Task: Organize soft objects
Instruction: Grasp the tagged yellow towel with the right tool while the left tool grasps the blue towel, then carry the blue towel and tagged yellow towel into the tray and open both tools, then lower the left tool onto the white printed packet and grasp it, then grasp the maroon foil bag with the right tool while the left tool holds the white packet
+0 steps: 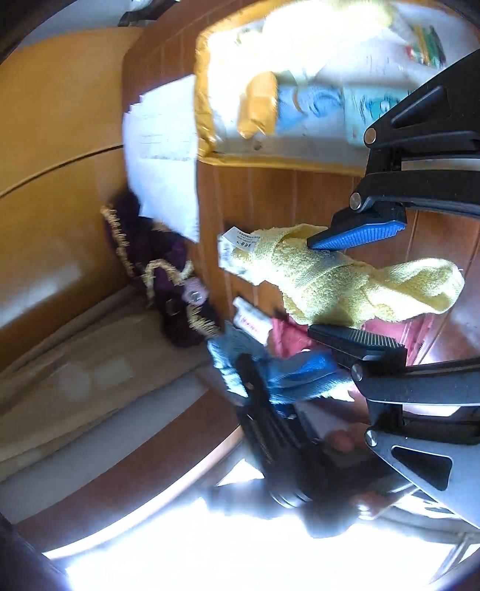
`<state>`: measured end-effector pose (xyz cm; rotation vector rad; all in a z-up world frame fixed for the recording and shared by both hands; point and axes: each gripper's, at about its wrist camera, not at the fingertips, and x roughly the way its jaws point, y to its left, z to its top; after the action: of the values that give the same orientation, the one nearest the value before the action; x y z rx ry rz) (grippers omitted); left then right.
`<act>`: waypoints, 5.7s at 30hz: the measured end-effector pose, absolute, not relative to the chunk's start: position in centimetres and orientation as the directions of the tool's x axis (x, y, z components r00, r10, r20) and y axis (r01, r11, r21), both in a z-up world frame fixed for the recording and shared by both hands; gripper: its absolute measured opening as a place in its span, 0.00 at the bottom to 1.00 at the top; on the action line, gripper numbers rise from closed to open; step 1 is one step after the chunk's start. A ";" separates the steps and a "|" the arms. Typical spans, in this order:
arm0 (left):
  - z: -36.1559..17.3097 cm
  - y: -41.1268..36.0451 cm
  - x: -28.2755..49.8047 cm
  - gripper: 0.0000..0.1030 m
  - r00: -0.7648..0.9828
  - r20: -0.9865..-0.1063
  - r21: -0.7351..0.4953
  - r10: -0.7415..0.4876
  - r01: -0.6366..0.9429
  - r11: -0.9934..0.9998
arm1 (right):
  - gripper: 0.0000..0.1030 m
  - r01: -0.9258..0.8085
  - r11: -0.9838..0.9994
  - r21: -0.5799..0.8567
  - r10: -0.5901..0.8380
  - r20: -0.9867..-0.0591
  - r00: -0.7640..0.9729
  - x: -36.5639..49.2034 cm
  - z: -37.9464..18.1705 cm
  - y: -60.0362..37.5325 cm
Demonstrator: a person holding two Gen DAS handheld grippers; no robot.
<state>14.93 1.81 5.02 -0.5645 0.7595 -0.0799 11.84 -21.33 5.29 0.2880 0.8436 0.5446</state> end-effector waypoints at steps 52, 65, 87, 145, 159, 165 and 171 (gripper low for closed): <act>-1.9 -14.9 14.9 0.39 0.448 -0.523 -0.837 -0.725 -0.110 0.536 | 0.41 -0.177 0.949 0.260 0.314 -0.749 0.584 10.4 4.0 -33.8; -1.9 -15.8 13.7 0.46 0.439 -0.593 -0.757 -0.675 -0.018 0.653 | 0.44 -0.169 0.961 0.219 0.276 -0.794 0.542 11.1 2.5 -32.8; 3.1 -8.5 8.3 0.68 0.662 -0.541 -0.655 -0.518 0.055 0.754 | 0.61 -0.259 0.889 0.377 0.448 -0.605 0.658 8.7 7.4 -31.4; -2.6 3.0 12.4 0.63 0.607 -0.794 -0.048 0.035 -0.121 0.992 | 0.62 -0.434 0.773 0.463 0.621 -0.691 0.369 9.2 3.1 -18.6; -2.4 3.6 11.1 0.50 0.610 -0.791 -0.088 0.037 -0.174 0.981 | 0.62 -0.433 0.776 0.458 0.615 -0.699 0.364 9.4 2.9 -18.4; -1.9 4.6 10.0 0.50 0.624 -0.781 -0.180 -0.023 -0.189 0.965 | 0.62 -0.428 0.776 0.463 0.618 -0.695 0.367 9.5 2.8 -18.5; -1.5 6.3 8.2 0.50 0.657 -0.749 -0.308 -0.083 -0.235 0.922 | 0.62 -0.443 0.766 0.466 0.622 -0.710 0.329 10.0 2.0 -16.7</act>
<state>8.25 6.33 -1.54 -0.4008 0.8553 0.0888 10.00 -16.67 1.98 0.2015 1.0196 0.7030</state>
